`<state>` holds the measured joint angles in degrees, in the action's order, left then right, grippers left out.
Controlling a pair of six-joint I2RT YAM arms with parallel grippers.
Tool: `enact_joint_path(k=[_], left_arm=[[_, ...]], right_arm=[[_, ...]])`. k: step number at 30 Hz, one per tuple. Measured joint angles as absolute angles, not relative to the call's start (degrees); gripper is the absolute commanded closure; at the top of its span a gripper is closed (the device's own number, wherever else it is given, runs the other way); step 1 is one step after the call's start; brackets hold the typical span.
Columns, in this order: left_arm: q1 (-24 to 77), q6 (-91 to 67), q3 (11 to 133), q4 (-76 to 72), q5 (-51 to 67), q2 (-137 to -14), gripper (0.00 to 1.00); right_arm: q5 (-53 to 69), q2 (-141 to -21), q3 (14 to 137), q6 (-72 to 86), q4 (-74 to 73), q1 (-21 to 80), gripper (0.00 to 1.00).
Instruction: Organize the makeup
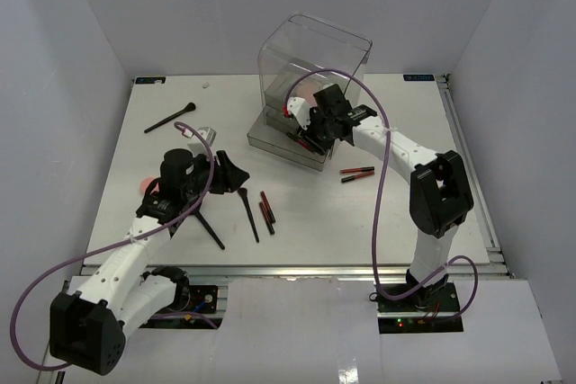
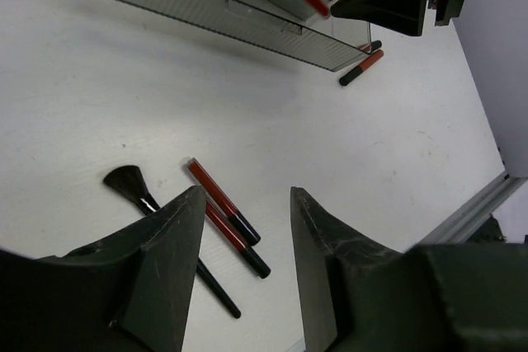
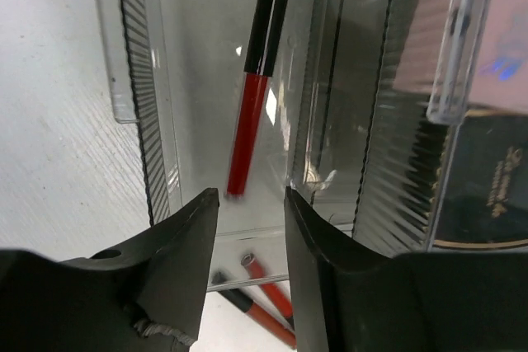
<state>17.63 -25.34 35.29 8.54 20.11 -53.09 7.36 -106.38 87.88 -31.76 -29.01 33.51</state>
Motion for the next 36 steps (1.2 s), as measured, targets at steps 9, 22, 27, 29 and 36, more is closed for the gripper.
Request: enact_joint_path(k=[9, 22, 27, 29, 36], left_arm=[[19.3, -34.0, 35.3, 11.7, 23.3, -60.3, 0.45], [35.7, -49.7, 44.8, 25.1, 1.5, -78.8, 0.48], [38.7, -53.3, 49.1, 28.8, -4.5, -85.3, 0.52], [39.4, -54.1, 50.3, 29.9, -5.8, -87.1, 0.55], [40.6, -56.4, 52.8, 32.5, -9.5, -90.8, 0.58]], right_arm=[[10.5, -99.6, 85.9, -30.2, -30.1, 33.4, 0.36], [37.7, -64.8, 56.3, -32.5, -27.2, 25.6, 0.34], [40.7, -62.9, 54.5, -32.2, -26.4, 22.1, 0.34], [41.5, -61.7, 54.5, -32.1, -26.0, 22.0, 0.34], [42.6, -60.6, 54.4, -32.0, -25.0, 21.7, 0.34]])
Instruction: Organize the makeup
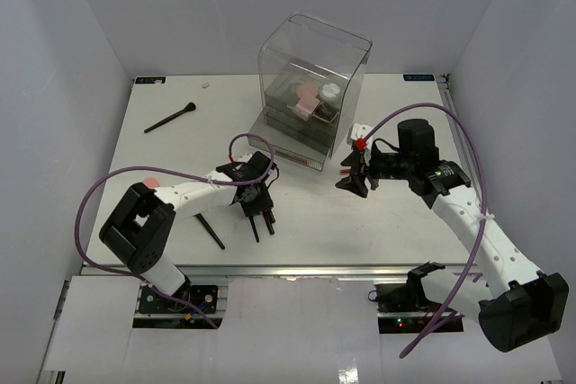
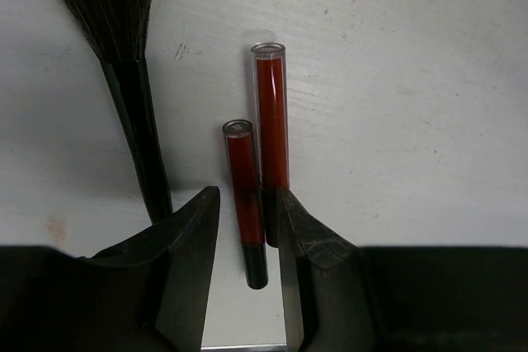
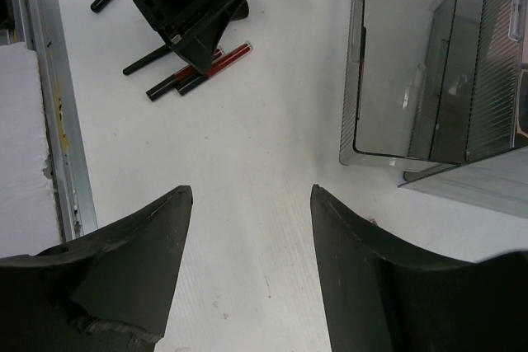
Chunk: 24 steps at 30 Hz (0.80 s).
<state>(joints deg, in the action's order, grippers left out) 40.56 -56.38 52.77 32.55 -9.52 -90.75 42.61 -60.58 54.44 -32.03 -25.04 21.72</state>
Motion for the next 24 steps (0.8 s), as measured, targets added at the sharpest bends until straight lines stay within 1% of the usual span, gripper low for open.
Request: enact_joint_path(k=[2, 8, 13, 17, 21, 24], left_arm=[[40.7, -56.6, 52.9, 32.9, -10.1, -90.8, 0.62], [40.7, -56.9, 53.0, 33.2, -11.1, -91.2, 0.68], [40.8, -56.9, 53.0, 33.4, -11.2, -91.6, 0.69], [40.8, -56.8, 53.0, 33.4, -11.2, -91.7, 0.66], [40.9, -56.6, 53.3, 33.3, -11.1, -92.8, 0.6], [41.0, -56.3, 54.2, 33.1, -10.9, -93.7, 0.58]], right_arm=[[42.6, -60.6, 54.4, -32.0, -25.0, 21.7, 0.34], [42.6, -60.6, 54.3, -32.0, -25.0, 21.4, 0.34], [42.6, -60.6, 54.0, -32.0, -25.0, 21.3, 0.34], [42.6, -60.6, 53.8, -32.0, -25.0, 21.2, 0.34], [42.6, -60.6, 53.8, -32.0, -24.9, 21.0, 0.34], [42.6, -60.6, 53.8, -32.0, -24.9, 20.9, 0.34]])
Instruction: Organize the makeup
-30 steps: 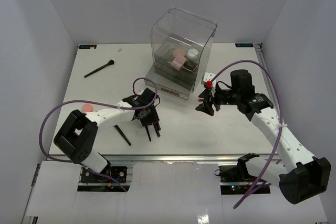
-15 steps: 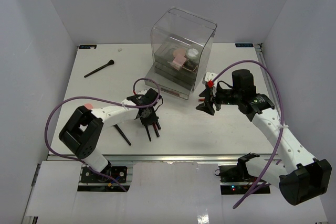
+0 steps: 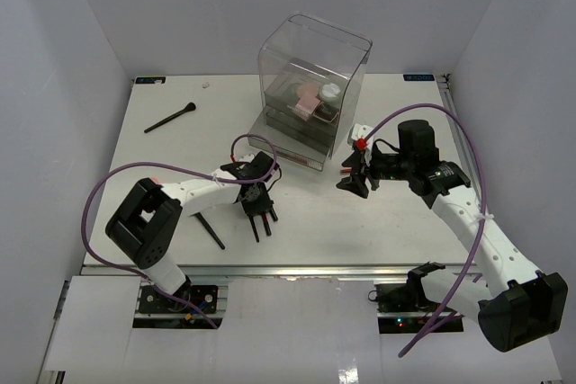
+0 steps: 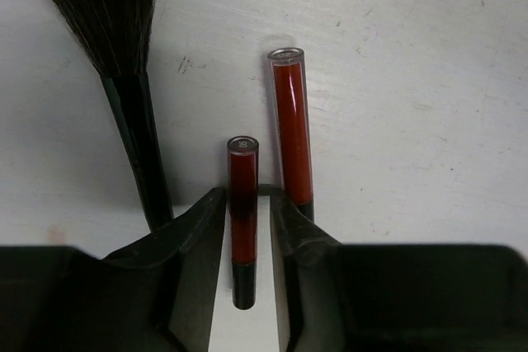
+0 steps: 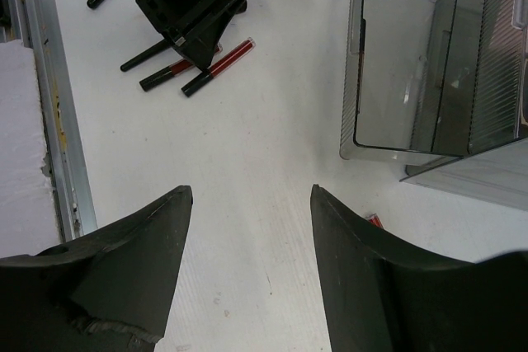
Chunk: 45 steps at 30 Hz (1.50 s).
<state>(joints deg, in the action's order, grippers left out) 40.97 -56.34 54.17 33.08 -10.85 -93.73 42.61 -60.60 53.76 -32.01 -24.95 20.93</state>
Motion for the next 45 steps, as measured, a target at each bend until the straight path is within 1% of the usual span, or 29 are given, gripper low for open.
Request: enact_joint_path(k=[2, 5, 13, 17, 26, 29, 33, 37, 39, 42, 45], left_arm=[[41.1, -55.9, 54.7, 33.0, -10.7, -94.2, 0.58], [41.1, -55.5, 55.0, 32.9, -10.6, -94.5, 0.63], [41.5, -54.7, 55.0, 32.9, -10.7, -94.7, 0.91], [41.9, -54.4, 55.0, 33.3, -11.3, -94.4, 0.96], [46.4, -54.5, 55.1, 34.2, -18.0, -91.0, 1.0], [47.0, -52.8, 55.9, 33.8, -20.5, -87.0, 1.0], [46.7, -48.3, 63.5, 32.3, -23.4, -84.6, 1.0], [44.3, -45.4, 75.4, 28.1, -23.8, -86.9, 1.0], [42.2, -45.4, 79.5, 26.0, -23.3, -89.1, 1.0], [38.5, -47.9, 82.4, 23.9, -21.8, -93.0, 0.99], [35.0, -52.1, 82.7, 23.2, -19.5, -97.0, 0.98]], right_arm=[[42.6, -60.6, 53.8, -32.0, -24.9, 20.8, 0.34], [42.6, -60.6, 53.7, -32.0, -24.9, 20.6, 0.34], [42.9, -60.6, 53.7, -32.0, -24.9, 20.2, 0.34], [43.3, -60.6, 53.5, -32.0, -24.9, 19.8, 0.34], [47.0, -60.8, 52.2, -33.2, -24.4, 16.2, 0.34], [47.9, -61.2, 51.9, -33.7, -24.3, 15.2, 0.34], [48.4, -61.6, 51.7, -34.2, -24.2, 13.6, 0.34], [48.7, -61.6, 51.6, -34.7, -24.2, 11.8, 0.33], [48.8, -61.6, 51.5, -34.7, -24.1, 11.4, 0.33], [49.1, -61.4, 51.2, -34.7, -24.0, 11.2, 0.33], [49.4, -61.1, 50.8, -34.7, -23.8, 11.2, 0.33]])
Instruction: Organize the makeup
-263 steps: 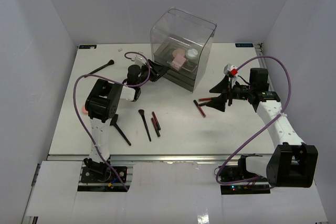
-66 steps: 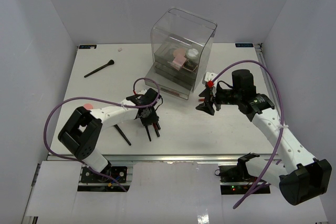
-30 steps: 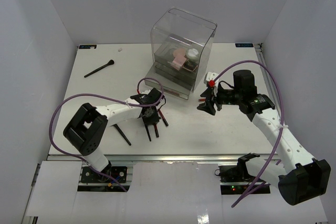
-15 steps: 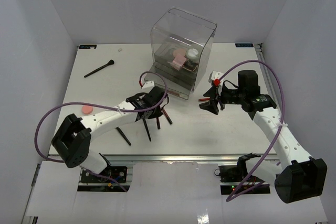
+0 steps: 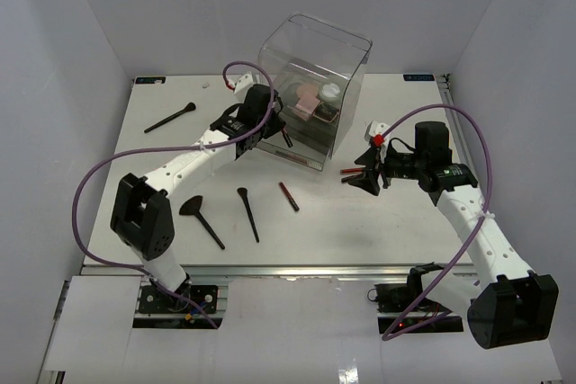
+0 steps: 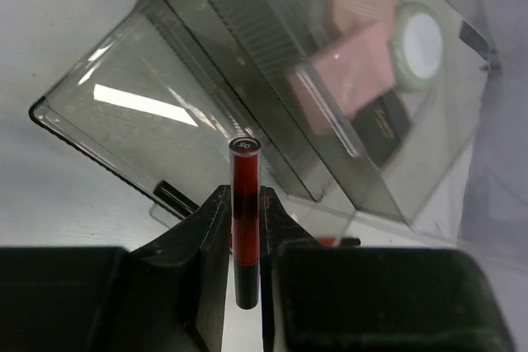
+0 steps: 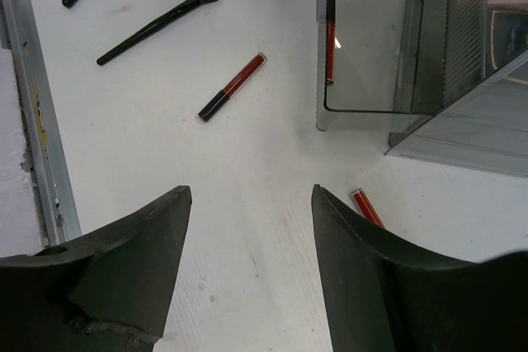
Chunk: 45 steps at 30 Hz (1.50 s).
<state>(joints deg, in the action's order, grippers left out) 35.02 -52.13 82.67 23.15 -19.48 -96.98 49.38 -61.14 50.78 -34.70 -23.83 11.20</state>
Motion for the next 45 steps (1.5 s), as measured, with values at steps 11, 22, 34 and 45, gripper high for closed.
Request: enact_joint_path(k=[11, 22, 34, 45], left_arm=[[29.4, -63.8, 81.8, 18.9, -12.1, -105.1, 0.53], [29.3, -64.5, 75.8, 12.7, -8.1, -103.5, 0.33], [29.5, -56.4, 53.5, 9.6, -3.3, -77.2, 0.56], [38.1, -52.8, 51.8, 17.5, -2.9, -88.9, 0.42]], right_arm=[[49.6, -60.2, 50.7, -34.7, -23.8, 11.2, 0.31], [48.9, -60.2, 50.7, -34.8, -23.8, 10.9, 0.28], [48.1, -60.2, 50.5, -34.8, -23.8, 10.2, 0.28], [47.0, -60.4, 50.3, -34.7, -23.8, 10.1, 0.27]])
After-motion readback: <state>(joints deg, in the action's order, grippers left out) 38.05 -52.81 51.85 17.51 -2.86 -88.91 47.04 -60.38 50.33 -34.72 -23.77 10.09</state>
